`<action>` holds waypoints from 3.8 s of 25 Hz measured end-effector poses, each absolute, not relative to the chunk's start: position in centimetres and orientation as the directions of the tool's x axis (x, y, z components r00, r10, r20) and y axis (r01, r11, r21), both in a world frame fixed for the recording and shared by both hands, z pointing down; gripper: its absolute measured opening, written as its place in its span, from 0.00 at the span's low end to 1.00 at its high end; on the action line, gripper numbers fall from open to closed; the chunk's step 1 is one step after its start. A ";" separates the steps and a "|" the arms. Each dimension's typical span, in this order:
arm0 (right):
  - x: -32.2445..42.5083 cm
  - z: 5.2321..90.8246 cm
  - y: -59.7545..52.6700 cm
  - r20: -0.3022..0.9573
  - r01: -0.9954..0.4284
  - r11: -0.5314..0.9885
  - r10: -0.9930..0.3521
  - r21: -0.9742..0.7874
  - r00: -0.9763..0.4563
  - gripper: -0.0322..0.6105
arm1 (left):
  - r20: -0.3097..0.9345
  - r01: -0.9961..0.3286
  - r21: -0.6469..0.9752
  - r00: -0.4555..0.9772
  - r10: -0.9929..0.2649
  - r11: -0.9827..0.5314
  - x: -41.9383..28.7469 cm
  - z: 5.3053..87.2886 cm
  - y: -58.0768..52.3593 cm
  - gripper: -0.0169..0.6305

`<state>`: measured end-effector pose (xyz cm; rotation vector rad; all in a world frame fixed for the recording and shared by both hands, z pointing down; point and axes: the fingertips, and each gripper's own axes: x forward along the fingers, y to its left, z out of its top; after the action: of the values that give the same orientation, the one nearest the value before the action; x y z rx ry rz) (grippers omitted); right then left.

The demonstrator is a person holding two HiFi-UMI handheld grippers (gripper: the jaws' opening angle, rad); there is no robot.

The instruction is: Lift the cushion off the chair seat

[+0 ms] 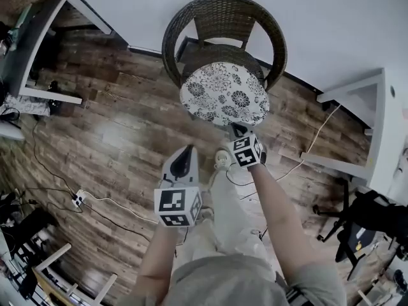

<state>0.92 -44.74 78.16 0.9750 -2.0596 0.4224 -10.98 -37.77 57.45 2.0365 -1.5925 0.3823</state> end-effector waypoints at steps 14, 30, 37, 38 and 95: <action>2.9 67.1 -39.0 0.683 -0.808 0.586 -0.614 0.058 -0.396 0.06 | 0.468 -0.968 0.183 0.240 -0.850 -0.173 -10.7 49.8 -29.6 0.04; 3.8 53.2 -31.9 0.534 -0.849 0.520 -0.747 0.099 -0.396 0.06 | 0.396 -0.964 0.107 0.266 -0.879 -0.244 -10.7 43.2 -21.3 0.04; 3.1 49.4 -25.7 0.492 -0.854 0.511 -0.770 0.096 -0.406 0.06 | 0.368 -0.964 0.095 0.264 -0.892 -0.247 -11.9 41.4 -16.6 0.04; 3.0 48.9 -24.8 0.486 -0.854 0.511 -0.773 0.094 -0.409 0.06 | 0.365 -0.965 0.092 0.261 -0.893 -0.245 -12.1 41.2 -15.8 0.04; 1.7 38.3 -9.7 0.287 -0.864 0.497 -0.842 0.083 -0.456 0.06 | 0.318 -0.953 0.070 0.301 -0.899 -0.295 -10.9 38.0 -5.7 0.04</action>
<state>1.71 -9.68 38.28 1.4398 -2.4539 0.1070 -10.92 -5.66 38.01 2.3241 -1.6938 0.3189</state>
